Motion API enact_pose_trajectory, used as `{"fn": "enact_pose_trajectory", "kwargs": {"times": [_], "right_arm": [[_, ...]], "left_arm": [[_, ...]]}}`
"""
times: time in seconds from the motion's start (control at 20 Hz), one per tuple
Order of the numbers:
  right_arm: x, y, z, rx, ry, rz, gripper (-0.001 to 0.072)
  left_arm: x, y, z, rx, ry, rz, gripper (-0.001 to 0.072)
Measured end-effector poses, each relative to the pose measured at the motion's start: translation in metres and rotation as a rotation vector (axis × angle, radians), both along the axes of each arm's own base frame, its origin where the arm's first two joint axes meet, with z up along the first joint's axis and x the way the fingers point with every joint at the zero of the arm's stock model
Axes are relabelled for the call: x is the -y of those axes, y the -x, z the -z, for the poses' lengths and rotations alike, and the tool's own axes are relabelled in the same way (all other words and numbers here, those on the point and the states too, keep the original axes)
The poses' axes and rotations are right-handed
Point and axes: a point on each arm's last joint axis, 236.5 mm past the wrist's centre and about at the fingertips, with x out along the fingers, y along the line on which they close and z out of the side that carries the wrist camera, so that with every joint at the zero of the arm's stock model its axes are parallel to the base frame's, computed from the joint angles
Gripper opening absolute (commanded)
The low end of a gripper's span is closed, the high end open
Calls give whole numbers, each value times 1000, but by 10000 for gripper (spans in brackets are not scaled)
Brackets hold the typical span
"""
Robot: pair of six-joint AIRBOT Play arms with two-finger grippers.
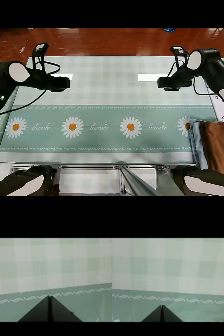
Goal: Fold the shirts.
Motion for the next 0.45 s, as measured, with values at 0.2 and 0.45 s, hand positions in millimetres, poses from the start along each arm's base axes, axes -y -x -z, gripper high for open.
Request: {"fn": "enact_pose_trajectory", "kwargs": {"times": [0.2,0.45], "right_arm": [[1,1,2,-6,8,2,20],[2,1,2,-7,13,2,20]], "left_arm": [[-2,1,3,-8,-6,-3,20],[-2,1,3,-10,-8,-6,20]]}}
